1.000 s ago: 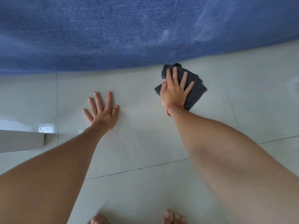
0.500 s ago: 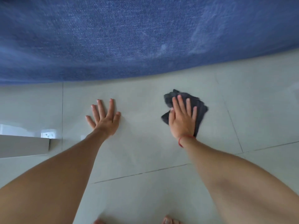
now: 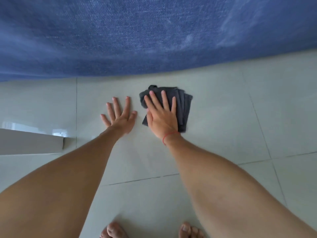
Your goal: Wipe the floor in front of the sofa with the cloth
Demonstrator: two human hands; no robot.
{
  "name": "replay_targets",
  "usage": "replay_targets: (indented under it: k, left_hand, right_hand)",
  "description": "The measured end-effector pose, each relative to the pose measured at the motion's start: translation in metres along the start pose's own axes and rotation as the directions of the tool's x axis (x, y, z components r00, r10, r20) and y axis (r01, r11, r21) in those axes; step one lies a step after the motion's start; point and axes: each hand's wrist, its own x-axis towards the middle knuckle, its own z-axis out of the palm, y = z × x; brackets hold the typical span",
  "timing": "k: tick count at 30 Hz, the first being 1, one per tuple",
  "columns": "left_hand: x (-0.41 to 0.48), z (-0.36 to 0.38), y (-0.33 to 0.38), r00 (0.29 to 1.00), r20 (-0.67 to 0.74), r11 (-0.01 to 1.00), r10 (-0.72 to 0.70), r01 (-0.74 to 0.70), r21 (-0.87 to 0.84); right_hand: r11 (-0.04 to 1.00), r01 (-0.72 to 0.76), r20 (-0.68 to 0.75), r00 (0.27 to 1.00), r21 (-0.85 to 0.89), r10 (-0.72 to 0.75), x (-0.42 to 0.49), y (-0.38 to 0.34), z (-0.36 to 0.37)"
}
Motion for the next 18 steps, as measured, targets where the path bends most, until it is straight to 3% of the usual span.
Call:
replay_targets:
  k: [2, 5, 7, 9, 13, 15, 18]
  left_hand:
    - [-0.002, -0.001, -0.003, 0.999, -0.034, 0.999, 0.020, -0.021, -0.027]
    - [-0.016, 0.004, -0.015, 0.977, -0.203, 0.996, 0.069, -0.079, -0.042]
    - [-0.031, 0.010, -0.028, 0.962, -0.266, 0.998, 0.066, -0.068, 0.002]
    - [-0.040, 0.013, -0.044, 0.956, -0.292, 1.000, 0.002, 0.006, 0.027]
    - [-0.041, 0.013, -0.068, 0.949, -0.236, 0.976, -0.212, 0.193, -0.101]
    - [-0.040, 0.017, -0.070, 0.952, -0.221, 0.975, -0.211, 0.191, -0.110]
    - [-0.037, 0.017, -0.068, 0.954, -0.211, 0.975, -0.214, 0.194, -0.110]
  right_hand:
    - [0.998, 0.062, 0.018, 0.998, 0.016, -0.062, -0.030, -0.001, 0.003]
    - [0.996, 0.084, 0.010, 0.996, 0.017, -0.084, -0.056, 0.025, -0.003]
    - [0.999, -0.032, -0.024, 0.999, -0.015, 0.032, -0.065, 0.054, -0.008]
    - [0.970, -0.238, -0.068, 0.970, -0.044, 0.235, -0.073, 0.088, -0.016]
    - [0.804, -0.594, -0.057, 0.803, -0.001, 0.593, -0.084, 0.126, -0.029]
    - [0.783, -0.623, -0.063, 0.781, 0.009, 0.622, -0.079, 0.122, -0.030]
    - [0.810, -0.586, -0.057, 0.809, 0.004, 0.586, -0.071, 0.105, -0.025]
